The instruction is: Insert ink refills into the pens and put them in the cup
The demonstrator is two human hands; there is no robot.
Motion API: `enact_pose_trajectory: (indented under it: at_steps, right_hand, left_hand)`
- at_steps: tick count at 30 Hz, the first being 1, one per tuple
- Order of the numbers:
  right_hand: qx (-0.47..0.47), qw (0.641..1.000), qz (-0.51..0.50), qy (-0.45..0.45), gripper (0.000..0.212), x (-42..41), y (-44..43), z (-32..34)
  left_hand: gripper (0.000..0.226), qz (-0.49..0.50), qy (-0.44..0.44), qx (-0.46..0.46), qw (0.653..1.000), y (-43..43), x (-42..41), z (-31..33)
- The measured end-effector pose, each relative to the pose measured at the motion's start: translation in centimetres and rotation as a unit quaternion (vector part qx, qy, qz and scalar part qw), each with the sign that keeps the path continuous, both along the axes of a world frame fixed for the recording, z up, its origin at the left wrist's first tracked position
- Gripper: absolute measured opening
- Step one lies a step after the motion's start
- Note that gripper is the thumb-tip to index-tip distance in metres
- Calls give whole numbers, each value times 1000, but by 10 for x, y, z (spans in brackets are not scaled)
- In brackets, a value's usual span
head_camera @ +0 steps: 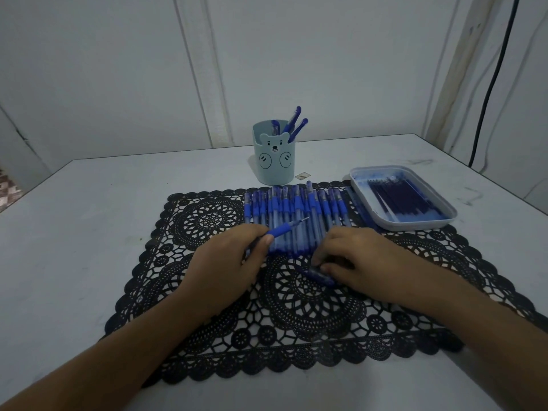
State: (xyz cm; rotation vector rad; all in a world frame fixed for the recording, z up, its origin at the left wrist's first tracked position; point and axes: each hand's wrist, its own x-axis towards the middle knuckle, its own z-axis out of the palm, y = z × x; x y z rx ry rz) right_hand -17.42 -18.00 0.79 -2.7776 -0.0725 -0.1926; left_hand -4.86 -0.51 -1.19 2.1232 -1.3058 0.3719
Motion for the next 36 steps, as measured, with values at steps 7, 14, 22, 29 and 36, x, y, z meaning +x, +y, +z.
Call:
enact_pose_trajectory:
  at_steps: [7,14,22,29,36]
  right_hand:
    - [70,997,-34,-24,19,0,-6,8]
    - [242,957,-101,-123,14,3,2,6]
    - [342,926,-129,-96,10,4,-11,11]
    - [423,792,-311,-312,15,-1,-56,22]
    - [-7,920,-293,-259,6,9,-42,-5]
  left_hand:
    - [42,-14,-9,0,1000,0,0,-1]
    - [36,-27,-29,27,999,0,-4,0]
    - [36,-26,-30,20,999,0,-2,-2]
    - [39,11,-9,-25,1000,0,3,-3]
    - [42,15,-7,-34,999,0,3,-4]
